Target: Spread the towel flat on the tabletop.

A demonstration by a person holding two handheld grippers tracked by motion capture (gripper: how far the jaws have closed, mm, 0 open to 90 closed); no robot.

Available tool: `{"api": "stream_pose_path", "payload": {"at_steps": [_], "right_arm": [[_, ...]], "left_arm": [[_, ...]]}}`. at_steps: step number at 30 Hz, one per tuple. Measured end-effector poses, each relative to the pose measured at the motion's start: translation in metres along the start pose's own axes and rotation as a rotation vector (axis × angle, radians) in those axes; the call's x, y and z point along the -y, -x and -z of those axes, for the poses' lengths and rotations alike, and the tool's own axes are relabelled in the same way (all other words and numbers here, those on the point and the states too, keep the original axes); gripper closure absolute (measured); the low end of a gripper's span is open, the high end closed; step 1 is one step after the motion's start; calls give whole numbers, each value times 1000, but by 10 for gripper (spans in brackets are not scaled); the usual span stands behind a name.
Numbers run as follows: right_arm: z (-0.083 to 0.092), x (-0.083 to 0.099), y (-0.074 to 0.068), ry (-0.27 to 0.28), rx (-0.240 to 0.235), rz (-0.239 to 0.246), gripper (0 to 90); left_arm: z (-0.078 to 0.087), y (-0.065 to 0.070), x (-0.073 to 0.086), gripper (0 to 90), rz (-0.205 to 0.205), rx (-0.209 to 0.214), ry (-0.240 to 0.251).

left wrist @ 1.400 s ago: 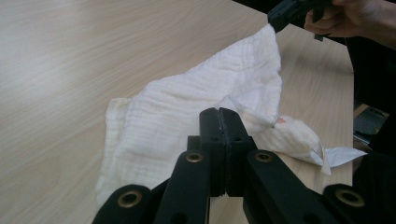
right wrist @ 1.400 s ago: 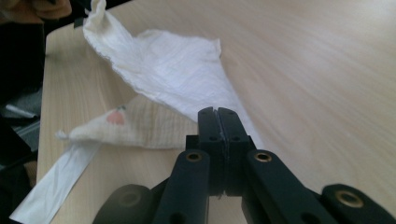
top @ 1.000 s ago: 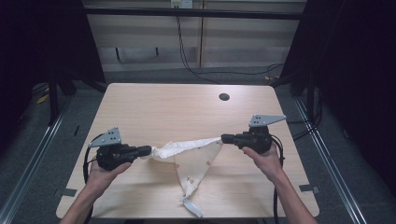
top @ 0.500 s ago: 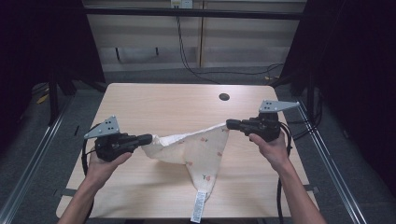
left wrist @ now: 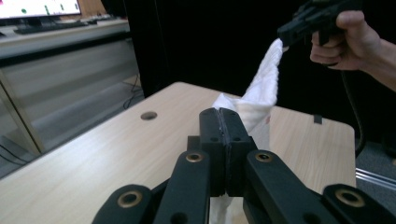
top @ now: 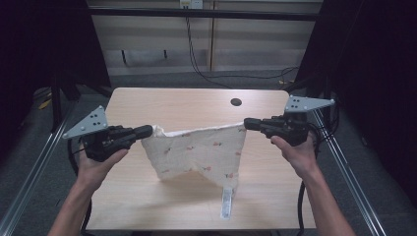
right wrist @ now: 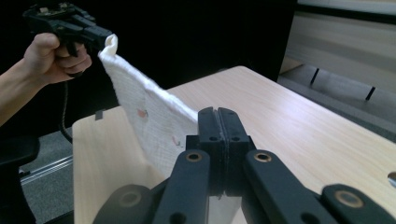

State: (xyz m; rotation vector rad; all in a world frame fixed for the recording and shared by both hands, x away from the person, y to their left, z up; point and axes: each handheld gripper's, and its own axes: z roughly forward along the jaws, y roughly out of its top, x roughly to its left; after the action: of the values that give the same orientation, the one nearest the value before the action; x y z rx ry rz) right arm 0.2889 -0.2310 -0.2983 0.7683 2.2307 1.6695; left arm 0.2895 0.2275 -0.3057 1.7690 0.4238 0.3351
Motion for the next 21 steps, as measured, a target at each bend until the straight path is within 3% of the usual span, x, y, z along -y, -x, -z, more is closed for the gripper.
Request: {"api": "stream_pose_path", "payload": {"at_steps": [9,11,15,21], "right_arm": [[21,-9,-34,5,1,72,895],[25,-10,-36,14,-6,78,895],[24,-6,-28,21,8,60,895],[2,17,-1,-35,49,5,895]], "left_arm": [[15,20,-5,898,-27,40,30],[15,20,-5,898,-25,16,28],[1,7,5,898,7,5,-12],[-28,-12,28,897,94,13,-58]]}}
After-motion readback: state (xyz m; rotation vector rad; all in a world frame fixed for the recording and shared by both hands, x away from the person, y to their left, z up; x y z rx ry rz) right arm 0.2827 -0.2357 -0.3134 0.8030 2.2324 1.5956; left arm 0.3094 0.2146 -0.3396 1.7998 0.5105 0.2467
